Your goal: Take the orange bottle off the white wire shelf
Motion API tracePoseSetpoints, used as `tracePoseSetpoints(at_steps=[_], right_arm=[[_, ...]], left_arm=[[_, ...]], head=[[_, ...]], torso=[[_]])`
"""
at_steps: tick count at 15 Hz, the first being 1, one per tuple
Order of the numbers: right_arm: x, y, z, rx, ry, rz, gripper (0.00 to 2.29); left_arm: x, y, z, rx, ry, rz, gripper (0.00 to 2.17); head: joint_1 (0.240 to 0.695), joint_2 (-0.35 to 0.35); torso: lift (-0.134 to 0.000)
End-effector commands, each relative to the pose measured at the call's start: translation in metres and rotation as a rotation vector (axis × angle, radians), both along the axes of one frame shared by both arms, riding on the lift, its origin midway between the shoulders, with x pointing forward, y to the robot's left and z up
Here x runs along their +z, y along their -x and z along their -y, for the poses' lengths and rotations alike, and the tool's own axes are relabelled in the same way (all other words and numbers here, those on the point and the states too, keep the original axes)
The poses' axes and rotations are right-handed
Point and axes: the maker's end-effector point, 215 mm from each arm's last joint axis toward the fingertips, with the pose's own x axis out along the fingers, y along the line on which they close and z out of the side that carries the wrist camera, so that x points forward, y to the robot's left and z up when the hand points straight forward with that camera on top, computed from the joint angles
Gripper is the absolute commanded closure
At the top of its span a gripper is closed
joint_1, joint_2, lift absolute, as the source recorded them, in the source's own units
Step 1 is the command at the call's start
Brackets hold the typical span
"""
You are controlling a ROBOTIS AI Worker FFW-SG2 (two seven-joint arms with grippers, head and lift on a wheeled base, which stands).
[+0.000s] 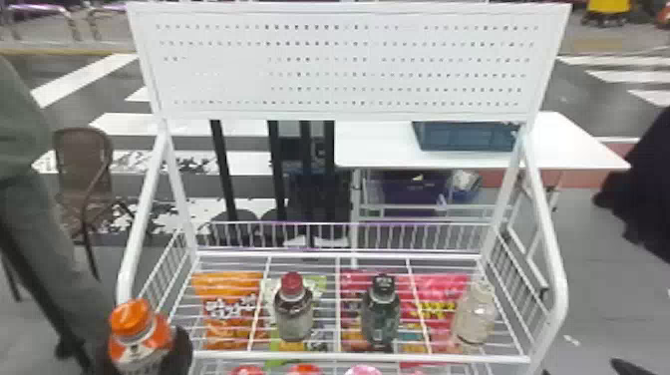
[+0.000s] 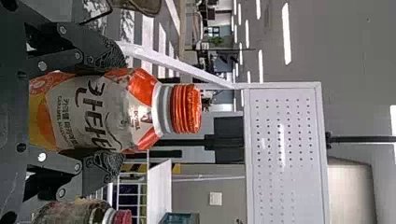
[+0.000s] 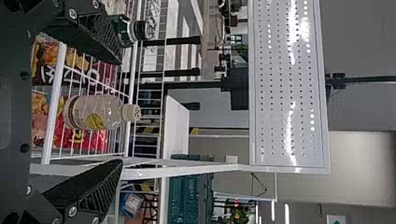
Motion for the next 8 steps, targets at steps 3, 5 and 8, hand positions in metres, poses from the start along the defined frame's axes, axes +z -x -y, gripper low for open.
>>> tracePoseSetpoints(at_steps=[3,5,8], right_arm=[[-0.001,0.0,-0.004,0.005,-0.007,-0.002,0.15],[0.0,0.001,-0.004,0.004,-0.012,0.0,0.15],[0.004,0.002,-0.007,0.003,-0.019,0.008,0.15]], left_arm=[[0.003,0.022,0.003,-0.043,-0.038,-0.067,0.65],[0.007,0.022,0.008,-0.071,-0.041,-0.063,0.65],[0.01,0.021,0.01,-0.073,-0.038,-0.057,0.64]], head=[[0.499,0.0],[0.499,0.0],[0.499,0.0]], torso=[[0.0],[0.0],[0.0]])
